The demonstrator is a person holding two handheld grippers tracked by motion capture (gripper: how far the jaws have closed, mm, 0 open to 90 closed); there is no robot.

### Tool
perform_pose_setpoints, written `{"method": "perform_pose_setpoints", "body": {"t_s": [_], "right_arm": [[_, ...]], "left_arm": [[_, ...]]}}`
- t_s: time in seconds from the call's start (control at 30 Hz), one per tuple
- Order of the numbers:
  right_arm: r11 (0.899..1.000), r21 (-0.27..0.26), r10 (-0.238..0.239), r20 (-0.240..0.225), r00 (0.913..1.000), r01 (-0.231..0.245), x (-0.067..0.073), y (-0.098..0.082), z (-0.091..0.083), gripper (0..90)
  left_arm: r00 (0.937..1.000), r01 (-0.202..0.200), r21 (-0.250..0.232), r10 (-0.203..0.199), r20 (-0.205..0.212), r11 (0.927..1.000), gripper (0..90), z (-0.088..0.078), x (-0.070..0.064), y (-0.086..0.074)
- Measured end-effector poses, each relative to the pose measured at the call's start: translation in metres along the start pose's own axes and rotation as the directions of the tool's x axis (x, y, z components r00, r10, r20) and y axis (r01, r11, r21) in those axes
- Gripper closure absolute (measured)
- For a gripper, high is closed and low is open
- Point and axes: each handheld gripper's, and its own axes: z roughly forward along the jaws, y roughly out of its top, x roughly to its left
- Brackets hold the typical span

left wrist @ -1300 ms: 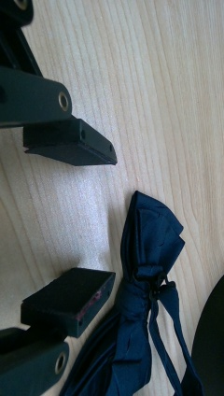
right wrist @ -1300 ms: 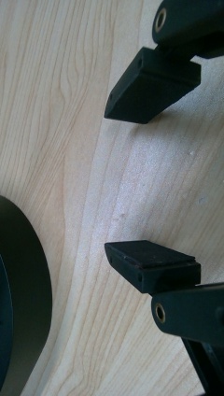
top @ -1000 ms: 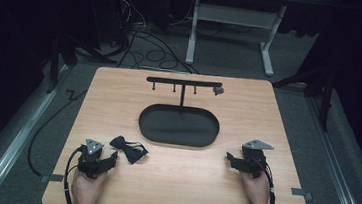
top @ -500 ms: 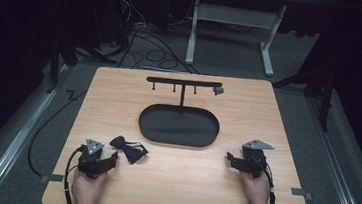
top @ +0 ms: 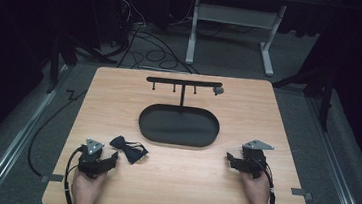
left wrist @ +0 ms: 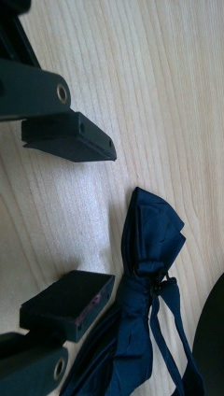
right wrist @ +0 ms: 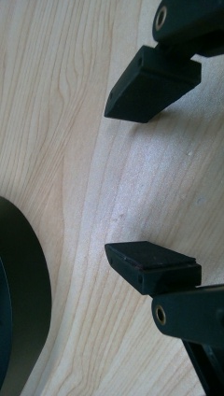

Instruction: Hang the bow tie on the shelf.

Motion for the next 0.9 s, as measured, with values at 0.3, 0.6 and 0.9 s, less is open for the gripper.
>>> {"method": "perform_pose_setpoints", "body": {"t_s": [0.3,0.6,0.9], "right_arm": [[1.0,-0.001,-0.005,0.0,1.0,0.005,0.0,0.0,0.0,30.8],[1.0,-0.001,-0.006,0.003,1.0,0.006,0.0,0.0,0.0,30.9],[1.0,-0.001,-0.005,0.003,1.0,0.005,0.0,0.0,0.0,30.9]], "left_arm": [[0.9999,-0.014,0.005,0.014,0.006,0.9999,32.5,-0.001,-0.002,-0.001],[0.9961,0.038,-0.04,-0.034,0.081,0.9985,36.0,-0.016,-0.001,-0.004],[0.9944,-0.002,-0.053,0.007,0.106,0.9986,35.2,-0.026,-0.008,-0.004]]}}
